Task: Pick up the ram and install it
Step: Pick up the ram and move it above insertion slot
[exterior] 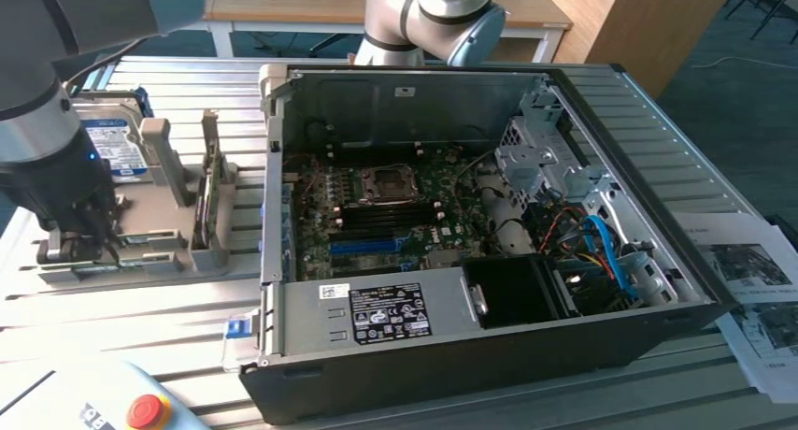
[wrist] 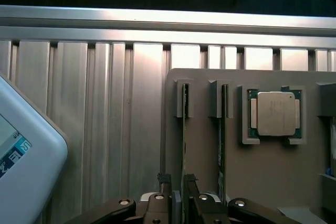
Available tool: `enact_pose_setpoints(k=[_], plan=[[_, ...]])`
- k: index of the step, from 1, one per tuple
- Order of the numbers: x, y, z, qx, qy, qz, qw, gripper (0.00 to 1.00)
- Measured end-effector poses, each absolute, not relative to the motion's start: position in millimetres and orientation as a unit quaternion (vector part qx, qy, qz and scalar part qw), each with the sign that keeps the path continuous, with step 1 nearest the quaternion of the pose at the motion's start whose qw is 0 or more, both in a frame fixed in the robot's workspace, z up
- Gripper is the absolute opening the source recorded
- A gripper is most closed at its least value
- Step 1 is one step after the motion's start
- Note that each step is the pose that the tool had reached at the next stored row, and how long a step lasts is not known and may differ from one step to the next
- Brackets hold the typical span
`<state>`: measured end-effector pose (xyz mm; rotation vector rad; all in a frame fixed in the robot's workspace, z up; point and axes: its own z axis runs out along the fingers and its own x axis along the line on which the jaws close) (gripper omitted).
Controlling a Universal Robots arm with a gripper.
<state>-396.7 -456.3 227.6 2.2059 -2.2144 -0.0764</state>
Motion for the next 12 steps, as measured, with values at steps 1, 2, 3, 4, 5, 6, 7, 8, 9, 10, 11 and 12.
enact_pose_setpoints(k=[1, 2, 3, 4, 5, 6, 7, 8, 9, 10, 11, 12], plan=[[-395.9, -456.6, 227.8, 0.705, -0.708, -0.025, 0.008, 0.24], [-394.9, -456.9, 227.8, 0.705, -0.708, -0.025, 0.008, 0.24], [-393.6, -457.3, 227.8, 0.705, -0.708, -0.025, 0.008, 0.24], [-392.6, -457.7, 227.8, 0.705, -0.708, -0.025, 0.008, 0.24], [-391.7, -457.9, 227.8, 0.705, -0.708, -0.025, 0.008, 0.24], [-391.2, -458.1, 227.8, 0.705, -0.708, -0.025, 0.008, 0.24], [-391.2, -458.1, 227.8, 0.705, -0.708, -0.025, 0.008, 0.24], [-391.2, -458.1, 227.8, 0.705, -0.708, -0.025, 0.008, 0.24], [-391.2, -458.1, 227.8, 0.705, -0.708, -0.025, 0.008, 0.24], [-391.2, -458.1, 227.8, 0.705, -0.708, -0.025, 0.008, 0.24], [-391.1, -458.0, 227.8, 0.705, -0.708, -0.025, 0.008, 0.24], [-391.0, -457.7, 227.7, 0.705, -0.708, -0.025, 0.008, 0.24]])
